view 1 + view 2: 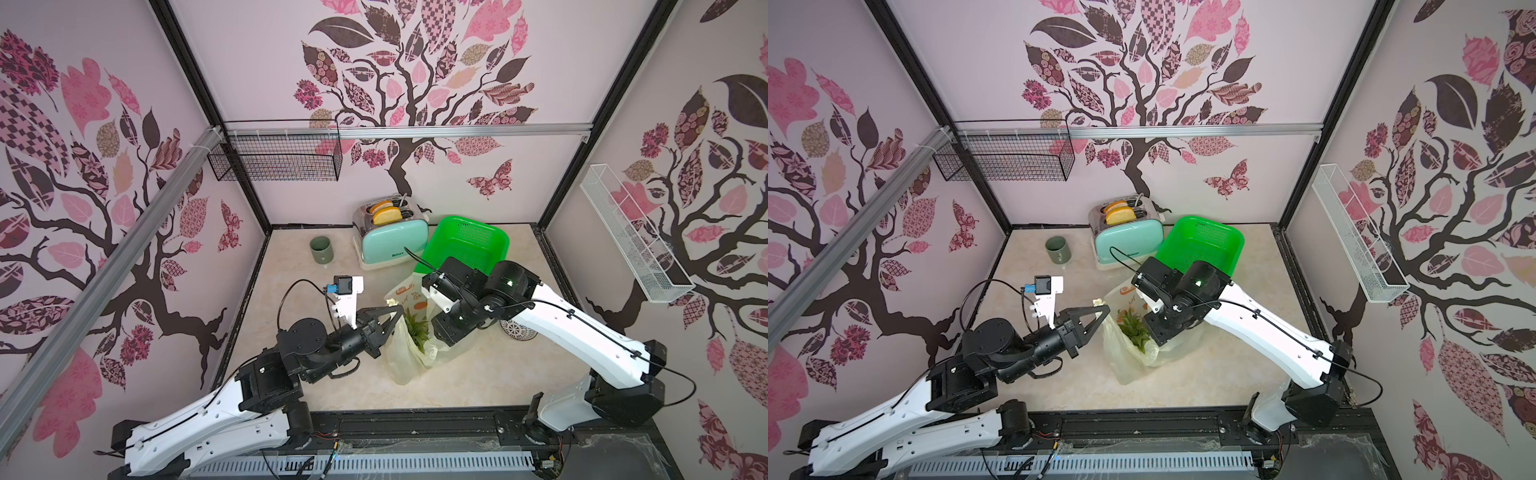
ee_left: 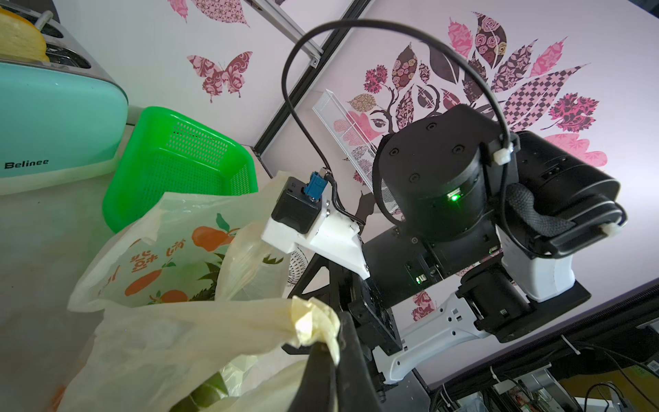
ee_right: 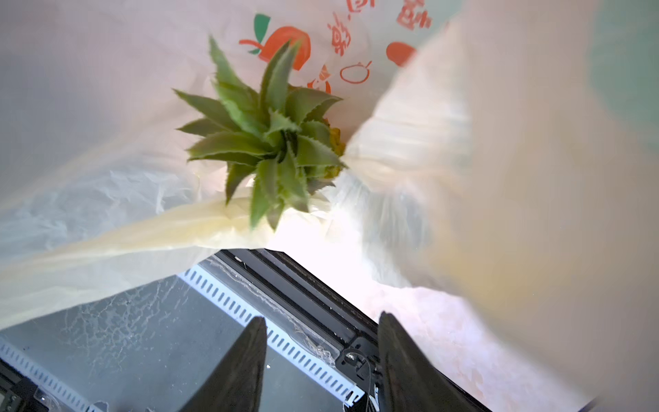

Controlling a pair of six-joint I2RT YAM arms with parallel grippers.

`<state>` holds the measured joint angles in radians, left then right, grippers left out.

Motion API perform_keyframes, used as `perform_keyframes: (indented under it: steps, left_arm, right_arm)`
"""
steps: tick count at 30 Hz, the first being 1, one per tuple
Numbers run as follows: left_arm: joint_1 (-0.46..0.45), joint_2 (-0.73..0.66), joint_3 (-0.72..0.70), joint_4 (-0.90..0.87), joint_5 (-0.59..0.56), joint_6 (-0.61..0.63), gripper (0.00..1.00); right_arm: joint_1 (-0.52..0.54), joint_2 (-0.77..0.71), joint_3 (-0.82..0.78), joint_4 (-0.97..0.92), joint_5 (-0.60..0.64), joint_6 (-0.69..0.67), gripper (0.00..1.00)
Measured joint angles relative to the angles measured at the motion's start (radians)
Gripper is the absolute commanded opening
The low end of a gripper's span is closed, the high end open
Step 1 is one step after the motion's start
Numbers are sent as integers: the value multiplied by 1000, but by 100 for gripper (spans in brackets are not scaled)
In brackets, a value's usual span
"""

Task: Place the pineapple into a plastic bag & tie a knot
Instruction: Place the pineapple in the plastic bag, then adjust the plastic bag at the center of the board.

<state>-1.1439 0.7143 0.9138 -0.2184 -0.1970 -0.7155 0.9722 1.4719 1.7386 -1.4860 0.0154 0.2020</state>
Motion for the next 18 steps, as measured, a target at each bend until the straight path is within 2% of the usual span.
perform_keyframes:
  steps: [5,11,14,18]
  left_arm:
    - [0,-6,0,-6,-7,-11,0]
    - [0,-55,-35,-24,-22,-32,0]
    - [0,-77,-50,-47,-28,-45,0]
    - [0,-92,-53,-63,-36,-50,0]
  right_arm:
    - [0,-64,8,60,21,10,67]
    - [-35,-174,101,117,118,8,68]
    - [-56,-167,141,130,154,-4,69]
    - [-57,-101,143,169,143,-8,71]
